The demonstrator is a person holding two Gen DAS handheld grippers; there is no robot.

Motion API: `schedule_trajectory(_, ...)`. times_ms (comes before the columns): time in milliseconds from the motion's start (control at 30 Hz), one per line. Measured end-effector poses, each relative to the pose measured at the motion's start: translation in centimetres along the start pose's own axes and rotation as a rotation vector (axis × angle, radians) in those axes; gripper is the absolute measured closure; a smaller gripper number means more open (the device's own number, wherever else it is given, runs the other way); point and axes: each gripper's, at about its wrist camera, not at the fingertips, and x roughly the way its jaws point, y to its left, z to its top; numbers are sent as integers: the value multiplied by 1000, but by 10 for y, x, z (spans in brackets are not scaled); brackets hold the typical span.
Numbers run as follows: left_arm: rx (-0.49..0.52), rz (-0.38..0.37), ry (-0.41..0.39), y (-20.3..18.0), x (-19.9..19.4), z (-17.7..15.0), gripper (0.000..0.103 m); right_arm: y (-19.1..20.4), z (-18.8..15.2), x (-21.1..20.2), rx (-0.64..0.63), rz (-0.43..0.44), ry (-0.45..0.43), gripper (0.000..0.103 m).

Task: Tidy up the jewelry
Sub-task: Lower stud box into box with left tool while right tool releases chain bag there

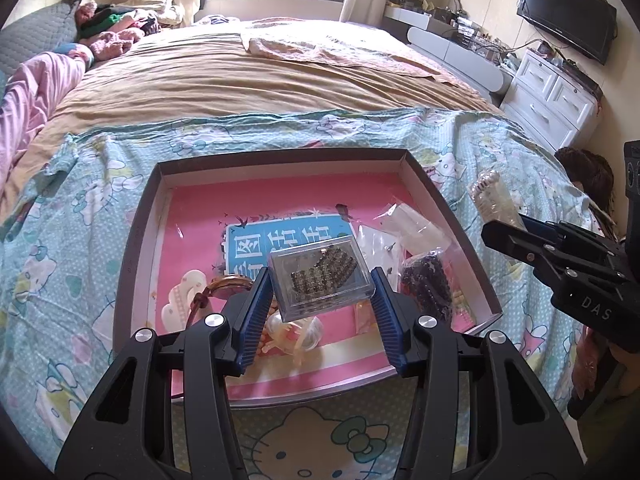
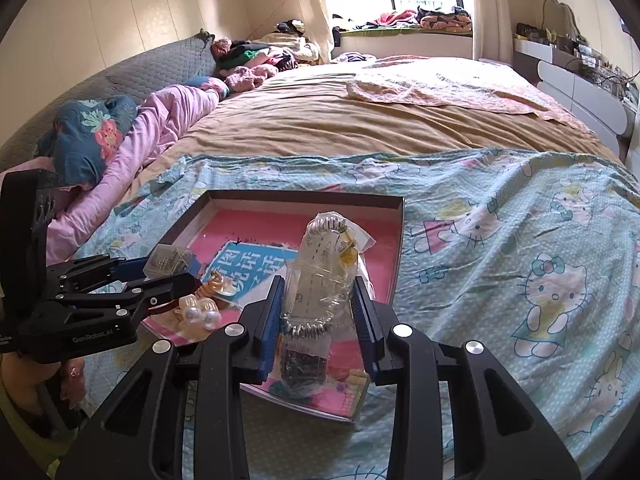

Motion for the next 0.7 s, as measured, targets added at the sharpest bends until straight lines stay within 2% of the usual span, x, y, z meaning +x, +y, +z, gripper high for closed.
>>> schedule_trajectory(700,-10,4,27,8,11,-4,62,9,-12,29,2,3,76,71)
